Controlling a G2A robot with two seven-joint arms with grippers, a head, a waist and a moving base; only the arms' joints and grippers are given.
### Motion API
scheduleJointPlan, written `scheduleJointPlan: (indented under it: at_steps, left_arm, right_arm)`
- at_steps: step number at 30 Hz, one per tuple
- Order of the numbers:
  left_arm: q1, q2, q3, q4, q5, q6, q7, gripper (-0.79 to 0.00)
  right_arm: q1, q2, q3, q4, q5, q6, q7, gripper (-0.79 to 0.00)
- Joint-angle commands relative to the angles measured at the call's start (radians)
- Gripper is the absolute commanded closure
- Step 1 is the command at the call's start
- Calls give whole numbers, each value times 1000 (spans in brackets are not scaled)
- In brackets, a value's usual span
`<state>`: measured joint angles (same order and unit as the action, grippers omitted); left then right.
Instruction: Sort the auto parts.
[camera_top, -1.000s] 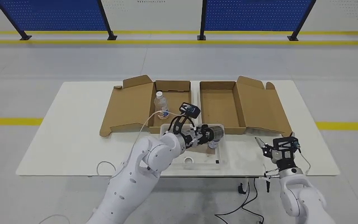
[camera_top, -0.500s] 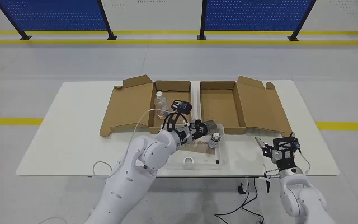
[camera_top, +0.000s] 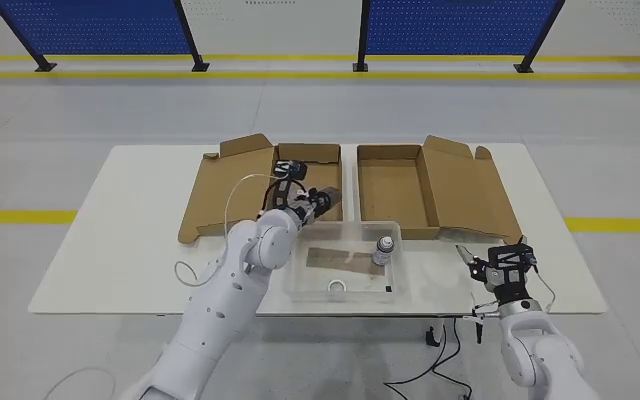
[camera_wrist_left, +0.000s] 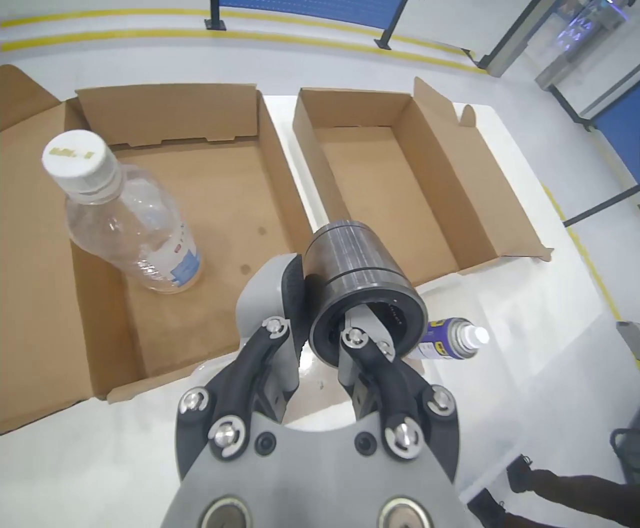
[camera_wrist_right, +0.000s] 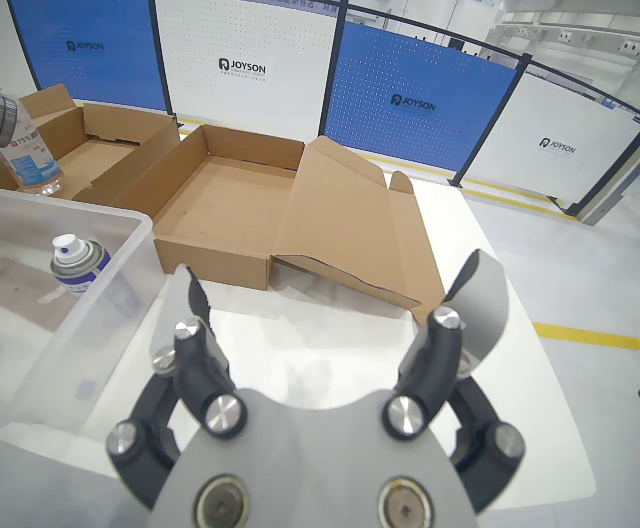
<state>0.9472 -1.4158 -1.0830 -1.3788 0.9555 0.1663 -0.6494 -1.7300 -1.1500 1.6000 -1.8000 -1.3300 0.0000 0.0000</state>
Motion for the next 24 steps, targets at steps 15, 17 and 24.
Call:
scheduleJointPlan:
  at_steps: [15,17,24]
  left_arm:
    - [-163,-39,59,297,-43,46,2,0]
    - [-189,-44,81,333,-13,42,-5,0]
    - [-253,-69,122,436,-27,30,5,0]
  right_arm:
    - [0,0,0,0,0,0,0,-785]
    - [0,0,0,0,0,0,0,-785]
    - [0,0,0,0,0,0,0,-785]
